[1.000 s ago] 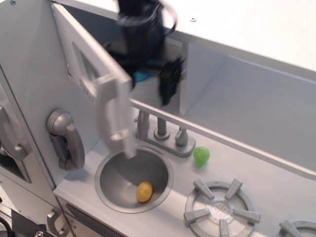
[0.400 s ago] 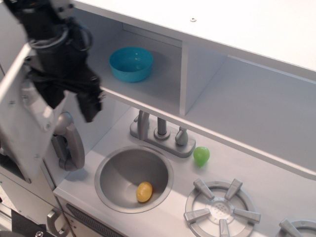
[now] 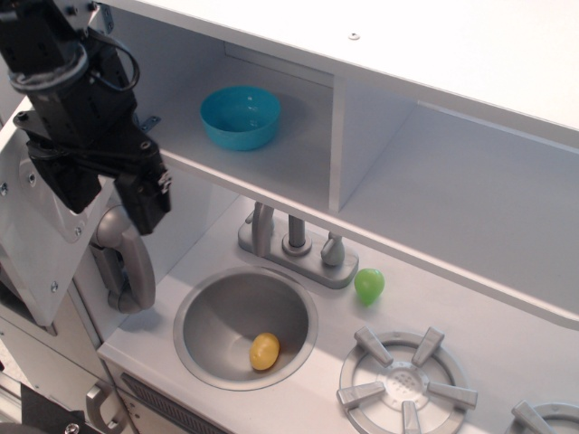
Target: Open microwave
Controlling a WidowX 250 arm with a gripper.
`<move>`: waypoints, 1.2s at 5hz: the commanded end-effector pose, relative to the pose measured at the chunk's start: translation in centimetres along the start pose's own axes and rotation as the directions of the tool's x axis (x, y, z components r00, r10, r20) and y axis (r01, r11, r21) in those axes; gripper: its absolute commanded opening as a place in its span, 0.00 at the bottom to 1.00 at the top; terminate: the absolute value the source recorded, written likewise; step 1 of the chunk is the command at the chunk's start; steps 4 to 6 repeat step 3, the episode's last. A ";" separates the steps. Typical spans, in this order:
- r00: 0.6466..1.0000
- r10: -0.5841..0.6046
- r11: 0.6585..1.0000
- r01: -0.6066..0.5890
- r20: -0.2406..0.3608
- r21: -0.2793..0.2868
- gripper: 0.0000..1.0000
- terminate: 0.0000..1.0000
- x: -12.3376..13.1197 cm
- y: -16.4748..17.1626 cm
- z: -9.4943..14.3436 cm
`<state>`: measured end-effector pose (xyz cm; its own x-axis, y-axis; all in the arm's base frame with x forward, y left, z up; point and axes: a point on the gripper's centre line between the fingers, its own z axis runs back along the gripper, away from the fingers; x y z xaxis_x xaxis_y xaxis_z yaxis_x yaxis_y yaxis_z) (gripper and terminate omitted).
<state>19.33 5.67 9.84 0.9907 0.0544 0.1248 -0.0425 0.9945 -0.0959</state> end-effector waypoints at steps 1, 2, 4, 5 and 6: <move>0.998 0.017 0.997 -0.013 0.052 -0.082 1.00 0.00 1.3 -1.7 6.3; 0.998 0.017 0.997 -0.013 0.052 -0.082 1.00 0.00 1.3 -1.7 6.3; 0.998 0.017 0.997 -0.013 0.052 -0.082 1.00 1.00 1.3 -1.7 6.3; 0.998 0.017 0.997 -0.013 0.052 -0.082 1.00 1.00 1.3 -1.7 6.3; 0.998 0.017 0.997 -0.013 0.052 -0.082 1.00 1.00 1.3 -1.7 6.3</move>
